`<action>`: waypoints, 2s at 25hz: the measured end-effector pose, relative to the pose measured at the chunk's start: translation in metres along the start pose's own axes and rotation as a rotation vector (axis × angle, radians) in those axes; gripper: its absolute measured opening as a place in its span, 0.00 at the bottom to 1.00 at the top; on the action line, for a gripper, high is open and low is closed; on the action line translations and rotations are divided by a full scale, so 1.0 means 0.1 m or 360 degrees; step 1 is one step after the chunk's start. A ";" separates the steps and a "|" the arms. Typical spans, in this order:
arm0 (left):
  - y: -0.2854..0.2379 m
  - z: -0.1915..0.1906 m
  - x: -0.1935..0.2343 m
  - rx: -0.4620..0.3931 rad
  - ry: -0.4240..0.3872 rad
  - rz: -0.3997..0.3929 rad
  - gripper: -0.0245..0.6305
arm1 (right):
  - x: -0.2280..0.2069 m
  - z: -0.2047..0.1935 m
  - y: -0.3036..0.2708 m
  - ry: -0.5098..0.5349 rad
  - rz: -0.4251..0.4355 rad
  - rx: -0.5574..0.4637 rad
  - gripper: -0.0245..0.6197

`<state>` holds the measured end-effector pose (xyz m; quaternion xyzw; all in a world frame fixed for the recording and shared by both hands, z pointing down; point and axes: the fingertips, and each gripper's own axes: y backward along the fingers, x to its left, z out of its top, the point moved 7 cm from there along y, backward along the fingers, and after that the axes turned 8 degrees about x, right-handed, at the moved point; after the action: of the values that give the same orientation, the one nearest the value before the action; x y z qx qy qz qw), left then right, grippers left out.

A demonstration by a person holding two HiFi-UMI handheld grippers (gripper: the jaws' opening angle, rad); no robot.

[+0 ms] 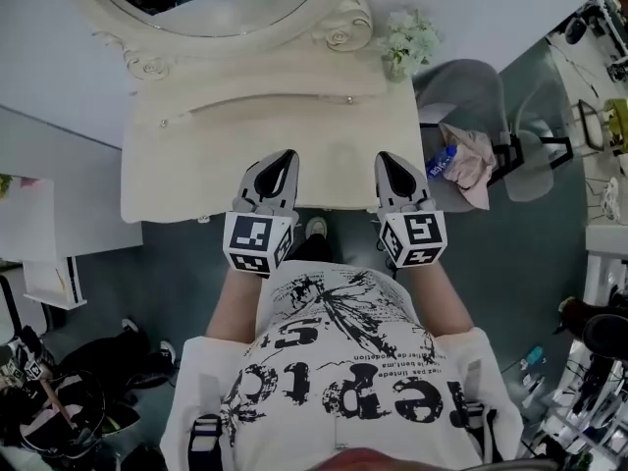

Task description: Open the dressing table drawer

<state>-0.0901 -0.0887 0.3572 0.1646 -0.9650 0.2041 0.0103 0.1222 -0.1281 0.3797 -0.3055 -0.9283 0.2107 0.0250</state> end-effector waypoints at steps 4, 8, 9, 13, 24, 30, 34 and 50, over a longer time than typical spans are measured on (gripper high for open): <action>-0.31 0.19 0.35 -0.0010 -0.0026 -0.0006 0.07 | -0.10 0.18 -0.43 -0.0001 -0.0043 -0.0007 0.06; -0.62 0.17 0.59 -0.0011 0.0002 -0.0014 0.07 | -0.23 0.11 -0.83 -0.0001 -0.0074 0.0040 0.06; -0.69 0.13 0.63 -0.0011 0.0024 -0.0018 0.07 | -0.26 0.08 -0.92 -0.0003 -0.0072 0.0058 0.06; -0.85 0.00 0.76 0.0006 0.0079 -0.0034 0.07 | -0.32 -0.06 -1.26 -0.0015 -0.0028 0.0124 0.06; -1.22 -0.54 0.90 0.0158 0.0208 0.0018 0.07 | -0.60 -0.83 -2.17 0.0054 0.0033 0.0443 0.07; -1.36 -0.77 0.88 0.0253 0.0238 0.0059 0.07 | -0.78 -1.03 -2.52 -0.0045 -0.0011 0.0520 0.27; -1.41 -0.84 0.86 0.0283 0.0246 0.0069 0.07 | -0.84 -0.98 -2.64 -0.0135 -0.0047 0.0493 0.26; -1.41 -0.80 0.82 0.0306 0.0186 0.0069 0.07 | -0.83 -0.96 -2.65 -0.0194 -0.0049 0.0552 0.20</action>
<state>-0.1265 -0.2039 0.4927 0.1318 -0.9420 0.3052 0.0462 0.0584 -0.3318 0.5811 -0.2690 -0.8823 0.3855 0.0242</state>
